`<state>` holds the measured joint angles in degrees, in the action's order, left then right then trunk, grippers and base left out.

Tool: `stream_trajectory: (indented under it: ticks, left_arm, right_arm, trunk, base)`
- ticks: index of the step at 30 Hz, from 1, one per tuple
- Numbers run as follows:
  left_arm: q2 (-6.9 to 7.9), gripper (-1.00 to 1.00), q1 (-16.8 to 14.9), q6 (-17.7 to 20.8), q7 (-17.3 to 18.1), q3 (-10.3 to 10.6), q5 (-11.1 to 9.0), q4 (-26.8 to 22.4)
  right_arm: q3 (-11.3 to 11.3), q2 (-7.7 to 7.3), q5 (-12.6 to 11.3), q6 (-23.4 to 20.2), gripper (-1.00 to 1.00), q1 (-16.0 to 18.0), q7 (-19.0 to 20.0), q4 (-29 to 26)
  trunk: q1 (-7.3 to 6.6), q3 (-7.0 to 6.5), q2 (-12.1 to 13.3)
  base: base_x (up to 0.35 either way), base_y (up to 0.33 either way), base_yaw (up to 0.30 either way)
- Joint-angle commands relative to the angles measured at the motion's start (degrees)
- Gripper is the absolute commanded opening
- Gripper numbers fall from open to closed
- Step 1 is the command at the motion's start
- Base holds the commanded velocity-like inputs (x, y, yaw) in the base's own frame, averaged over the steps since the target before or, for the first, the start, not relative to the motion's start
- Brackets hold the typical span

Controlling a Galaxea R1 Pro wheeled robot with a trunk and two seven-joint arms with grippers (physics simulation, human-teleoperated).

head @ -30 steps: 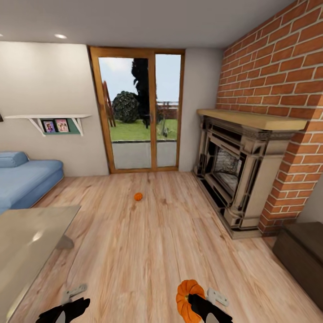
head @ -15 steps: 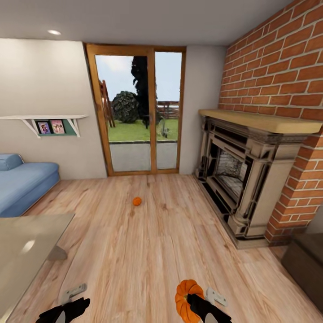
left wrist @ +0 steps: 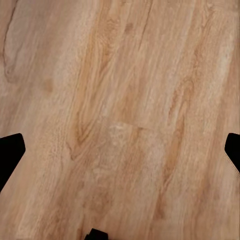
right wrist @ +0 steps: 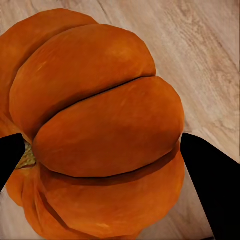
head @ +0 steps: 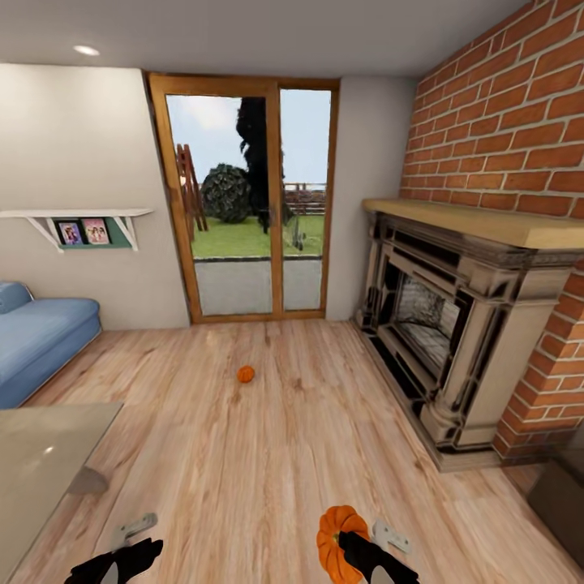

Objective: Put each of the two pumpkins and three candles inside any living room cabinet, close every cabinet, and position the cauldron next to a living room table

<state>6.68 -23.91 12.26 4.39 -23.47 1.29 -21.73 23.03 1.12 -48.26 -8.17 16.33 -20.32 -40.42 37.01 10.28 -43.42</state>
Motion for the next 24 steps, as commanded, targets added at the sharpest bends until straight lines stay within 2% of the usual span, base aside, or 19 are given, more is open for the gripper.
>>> stream_trajectory:
  ticks: [1, 6, 18, 24]
  left_arm:
    - [0.00, 1.00, 0.00, -0.02, 0.00, 0.00, 0.00, -0.01]
    - [0.00, 1.00, 0.00, -0.01, 0.00, 0.00, 0.01, -0.02]
    - [0.00, 1.00, 0.00, -0.04, 0.00, 0.00, 0.03, -0.02]
    - [-0.02, 1.00, 0.00, -0.03, 0.00, 0.01, 0.03, -0.01]
  right_arm:
    - [0.01, 0.04, 0.10, 0.00, -1.00, 0.01, -0.25, -0.01]
    - [0.06, 0.06, 0.10, -0.01, -1.00, 0.01, -0.23, -0.01]
    - [0.08, 0.04, 0.10, 0.01, -1.00, 0.01, -0.22, -0.06]
    - [0.09, 0.03, 0.10, 0.00, -1.00, 0.01, -0.22, -0.08]
  trunk:
    - [0.00, -0.01, 0.00]
    - [0.00, -0.10, 0.00]
    - [0.00, -0.12, 0.00]
    - [0.00, -0.12, 0.00]
  base:
    - [0.330, 0.000, 0.128]
    - [0.330, 0.000, 0.182]
    - [0.330, 0.000, 0.016]
    - [0.330, 0.000, 0.152]
